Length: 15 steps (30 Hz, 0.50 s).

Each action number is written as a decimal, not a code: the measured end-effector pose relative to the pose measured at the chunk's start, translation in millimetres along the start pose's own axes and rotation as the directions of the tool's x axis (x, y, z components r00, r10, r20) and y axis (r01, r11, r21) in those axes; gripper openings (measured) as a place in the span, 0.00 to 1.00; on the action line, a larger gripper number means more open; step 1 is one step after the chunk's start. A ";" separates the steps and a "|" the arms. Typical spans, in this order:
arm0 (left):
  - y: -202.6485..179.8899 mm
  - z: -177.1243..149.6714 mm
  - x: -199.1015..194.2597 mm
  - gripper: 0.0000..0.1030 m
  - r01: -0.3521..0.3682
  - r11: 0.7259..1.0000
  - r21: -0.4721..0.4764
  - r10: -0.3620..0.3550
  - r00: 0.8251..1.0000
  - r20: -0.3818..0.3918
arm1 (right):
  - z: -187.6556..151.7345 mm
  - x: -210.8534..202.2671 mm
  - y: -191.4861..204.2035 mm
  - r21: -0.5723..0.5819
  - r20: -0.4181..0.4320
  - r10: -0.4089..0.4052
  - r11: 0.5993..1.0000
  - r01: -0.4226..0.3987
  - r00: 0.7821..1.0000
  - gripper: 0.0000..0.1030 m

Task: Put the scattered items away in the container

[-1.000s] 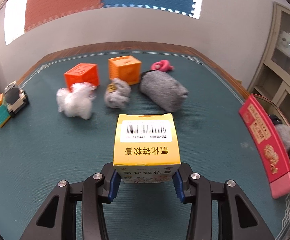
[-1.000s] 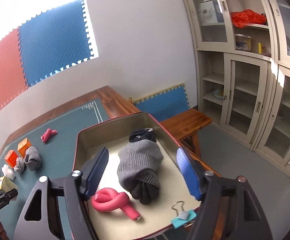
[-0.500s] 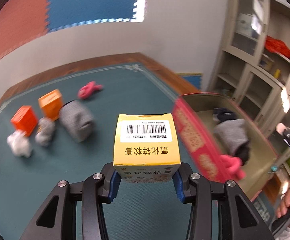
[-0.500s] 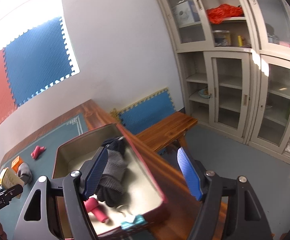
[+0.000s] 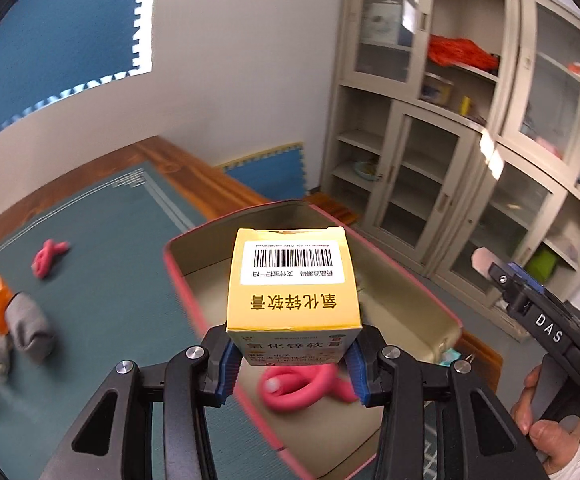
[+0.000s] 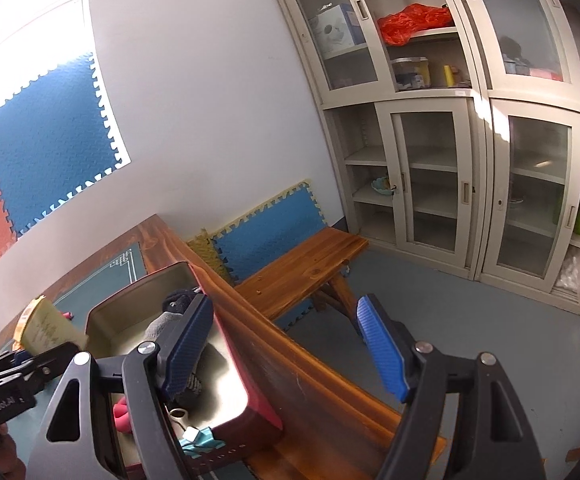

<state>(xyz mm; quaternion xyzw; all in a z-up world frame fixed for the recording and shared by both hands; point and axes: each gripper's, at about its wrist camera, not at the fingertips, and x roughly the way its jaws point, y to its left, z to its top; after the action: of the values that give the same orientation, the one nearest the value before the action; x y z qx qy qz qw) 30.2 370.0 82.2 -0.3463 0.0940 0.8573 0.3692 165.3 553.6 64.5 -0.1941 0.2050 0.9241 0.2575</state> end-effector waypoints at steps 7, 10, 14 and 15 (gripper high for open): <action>-11.9 -0.1 8.9 0.77 0.053 0.997 0.051 -0.052 0.998 -0.019 | 0.5 3.7 0.0 0.002 -0.013 0.003 1.000 -0.003 1.000 0.76; -9.7 -0.5 4.3 0.77 0.031 0.998 0.055 -0.032 0.999 0.002 | -0.6 5.0 3.5 -0.003 -0.019 0.014 1.000 -0.014 1.000 0.76; 2.1 -1.6 4.4 0.77 0.000 1.000 0.025 0.000 1.000 -0.004 | -1.9 4.2 10.4 -0.015 -0.023 0.029 0.999 -0.030 0.999 0.76; 5.4 -2.6 4.6 0.77 -0.008 1.000 0.015 0.008 1.000 -0.009 | -2.2 3.6 12.5 -0.019 -0.023 0.033 0.999 -0.034 0.999 0.76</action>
<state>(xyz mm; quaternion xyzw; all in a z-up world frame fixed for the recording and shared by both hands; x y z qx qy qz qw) 25.5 367.7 76.8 -0.3468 0.1036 0.8565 0.3680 156.1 544.1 64.5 -0.2034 0.2023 0.9280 0.2377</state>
